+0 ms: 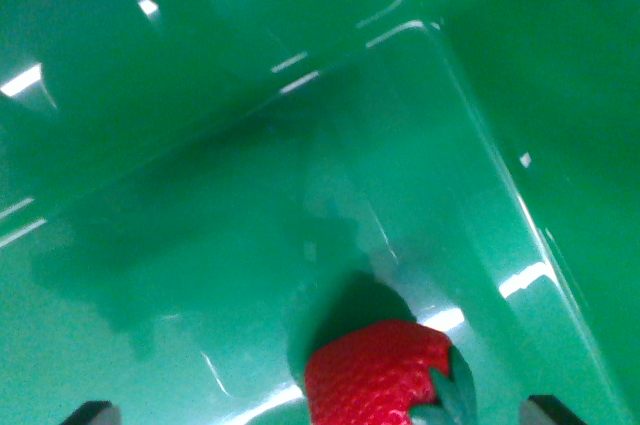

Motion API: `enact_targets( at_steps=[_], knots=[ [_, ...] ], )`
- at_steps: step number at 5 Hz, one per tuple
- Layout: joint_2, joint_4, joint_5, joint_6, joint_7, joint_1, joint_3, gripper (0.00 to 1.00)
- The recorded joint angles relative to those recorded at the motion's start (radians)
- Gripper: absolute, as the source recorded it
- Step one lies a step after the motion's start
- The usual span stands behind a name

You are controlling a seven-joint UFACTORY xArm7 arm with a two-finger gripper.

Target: Pick fruit

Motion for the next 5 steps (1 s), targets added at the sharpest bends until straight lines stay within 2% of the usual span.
enact_targets(
  at_steps=[3,4,5],
  knots=[
    [0.000,0.000,0.0000,0.000,0.000,0.0000,0.000,0.00],
    [0.000,0.000,0.0000,0.000,0.000,0.0000,0.000,1.00],
    [0.000,0.000,0.0000,0.000,0.000,0.0000,0.000,1.00]
  ],
)
